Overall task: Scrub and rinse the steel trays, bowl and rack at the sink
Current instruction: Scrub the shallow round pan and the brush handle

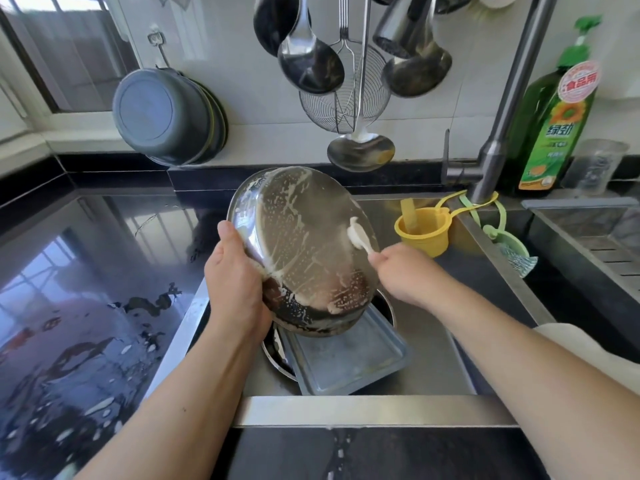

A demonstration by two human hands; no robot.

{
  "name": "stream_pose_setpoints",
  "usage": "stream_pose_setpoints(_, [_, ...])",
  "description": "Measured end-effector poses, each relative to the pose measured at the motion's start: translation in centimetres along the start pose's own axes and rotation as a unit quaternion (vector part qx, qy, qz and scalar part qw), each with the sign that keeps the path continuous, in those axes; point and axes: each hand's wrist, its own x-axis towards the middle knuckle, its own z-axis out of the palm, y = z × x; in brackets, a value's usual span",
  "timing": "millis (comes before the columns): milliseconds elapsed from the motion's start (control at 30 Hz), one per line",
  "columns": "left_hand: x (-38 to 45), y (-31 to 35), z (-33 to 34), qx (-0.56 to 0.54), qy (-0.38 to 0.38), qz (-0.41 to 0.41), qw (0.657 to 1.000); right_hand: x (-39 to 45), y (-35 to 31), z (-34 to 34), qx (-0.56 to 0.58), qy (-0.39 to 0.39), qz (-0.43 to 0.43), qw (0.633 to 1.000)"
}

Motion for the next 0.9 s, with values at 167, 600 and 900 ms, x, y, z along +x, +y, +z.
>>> stream_pose_setpoints(167, [-0.1, 0.2, 0.3, -0.003, -0.015, -0.011, 1.000, -3.2, -1.4, 1.6, 0.037, -0.051, -0.121, 0.991])
stream_pose_setpoints(600, [-0.4, 0.4, 0.2, -0.024, -0.035, -0.027, 0.999, -1.5, -0.8, -0.3, -0.007, -0.014, -0.062, 0.998])
stream_pose_setpoints(900, [-0.4, 0.3, 0.3, -0.015, -0.063, -0.056, 0.996, -1.5, -0.6, -0.1, 0.017, -0.014, -0.065, 0.998])
